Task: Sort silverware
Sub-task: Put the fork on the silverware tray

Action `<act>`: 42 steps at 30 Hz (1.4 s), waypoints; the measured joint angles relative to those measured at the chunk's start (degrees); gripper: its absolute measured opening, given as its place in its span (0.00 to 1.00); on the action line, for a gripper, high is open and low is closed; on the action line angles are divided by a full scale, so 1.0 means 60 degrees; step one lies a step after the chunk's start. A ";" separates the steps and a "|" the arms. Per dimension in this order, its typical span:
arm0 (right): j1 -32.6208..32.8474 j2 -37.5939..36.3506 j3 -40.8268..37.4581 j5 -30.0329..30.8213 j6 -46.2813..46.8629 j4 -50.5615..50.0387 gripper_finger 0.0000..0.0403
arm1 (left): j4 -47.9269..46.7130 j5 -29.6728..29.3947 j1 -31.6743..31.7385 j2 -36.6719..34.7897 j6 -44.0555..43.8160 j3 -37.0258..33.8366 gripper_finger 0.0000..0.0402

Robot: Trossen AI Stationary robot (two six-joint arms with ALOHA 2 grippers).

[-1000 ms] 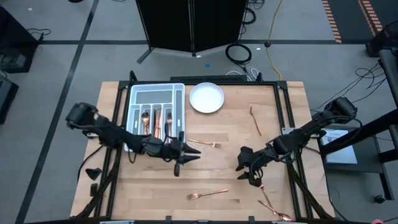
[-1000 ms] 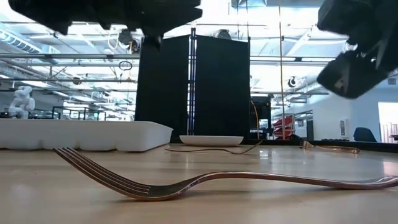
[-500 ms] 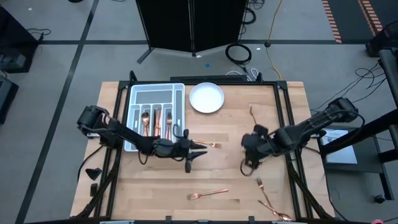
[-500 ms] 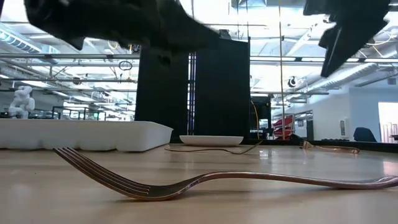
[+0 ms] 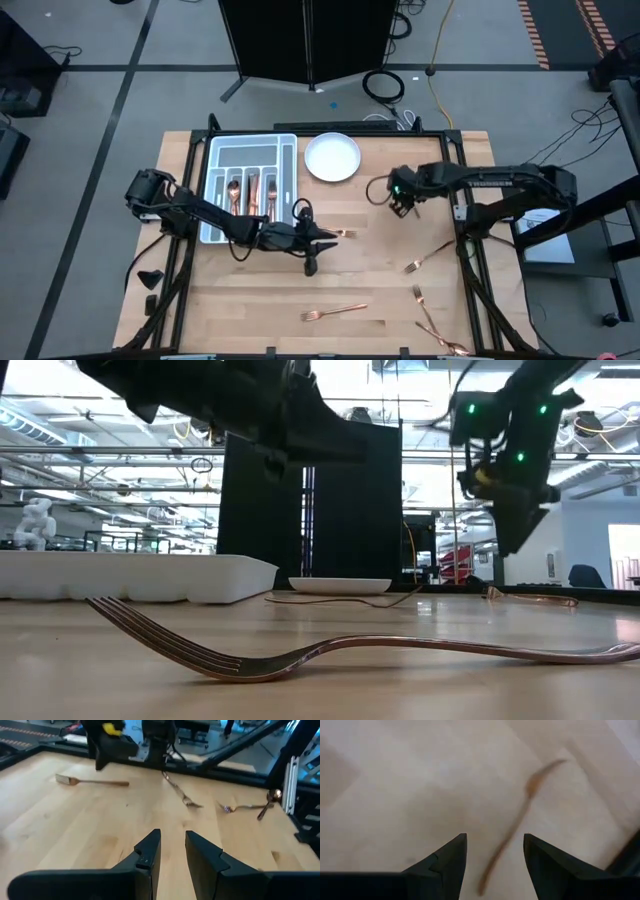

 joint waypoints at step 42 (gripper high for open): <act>-0.0251 0.0026 -0.1757 -0.0358 0.0079 0.3427 0.00 | -0.0003 -0.0615 -0.0142 -0.0007 -0.1709 -0.0018 0.21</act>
